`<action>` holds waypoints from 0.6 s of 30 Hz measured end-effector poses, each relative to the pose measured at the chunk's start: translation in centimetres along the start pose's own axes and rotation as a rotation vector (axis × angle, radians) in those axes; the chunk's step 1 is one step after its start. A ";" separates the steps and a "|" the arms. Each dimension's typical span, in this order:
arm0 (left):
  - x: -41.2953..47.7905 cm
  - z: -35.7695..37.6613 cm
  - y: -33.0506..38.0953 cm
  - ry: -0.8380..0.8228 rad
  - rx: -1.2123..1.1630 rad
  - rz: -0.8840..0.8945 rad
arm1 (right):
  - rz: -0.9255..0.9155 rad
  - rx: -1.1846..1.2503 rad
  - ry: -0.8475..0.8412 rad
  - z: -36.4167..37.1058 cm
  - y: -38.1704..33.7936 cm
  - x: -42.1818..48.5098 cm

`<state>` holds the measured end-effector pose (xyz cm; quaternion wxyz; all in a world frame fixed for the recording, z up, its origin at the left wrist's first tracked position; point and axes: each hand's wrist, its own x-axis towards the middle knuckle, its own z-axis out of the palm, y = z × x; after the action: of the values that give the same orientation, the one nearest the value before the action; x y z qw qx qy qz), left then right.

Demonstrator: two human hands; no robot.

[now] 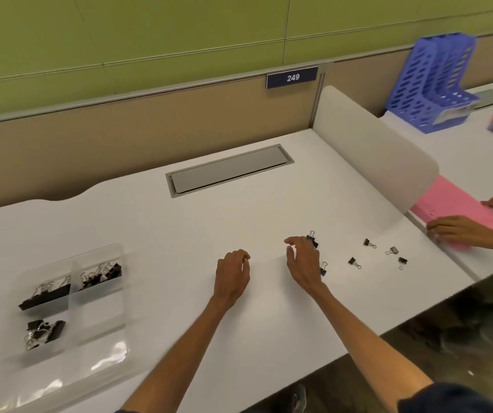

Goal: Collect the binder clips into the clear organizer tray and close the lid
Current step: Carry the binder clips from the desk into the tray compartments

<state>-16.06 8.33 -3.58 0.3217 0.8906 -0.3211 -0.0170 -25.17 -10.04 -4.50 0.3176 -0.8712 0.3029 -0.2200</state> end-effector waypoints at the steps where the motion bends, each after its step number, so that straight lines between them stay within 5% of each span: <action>1: 0.2 0.5 0.8 -0.017 -0.016 0.006 | 0.024 -0.004 0.012 -0.6 0.7 0.1; 7: 2.0 3.5 4.9 -0.104 -0.084 0.027 | 0.115 -0.072 0.040 -4.0 5.0 1.2; 18: 5.4 8.8 10.1 -0.315 0.042 0.000 | 0.150 -0.017 -0.196 -5.5 8.9 3.8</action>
<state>-19.56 -5.67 -3.73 0.2484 0.8835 -0.3677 -0.1498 -29.09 -20.34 -6.02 0.3538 -0.8661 0.3364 -0.1069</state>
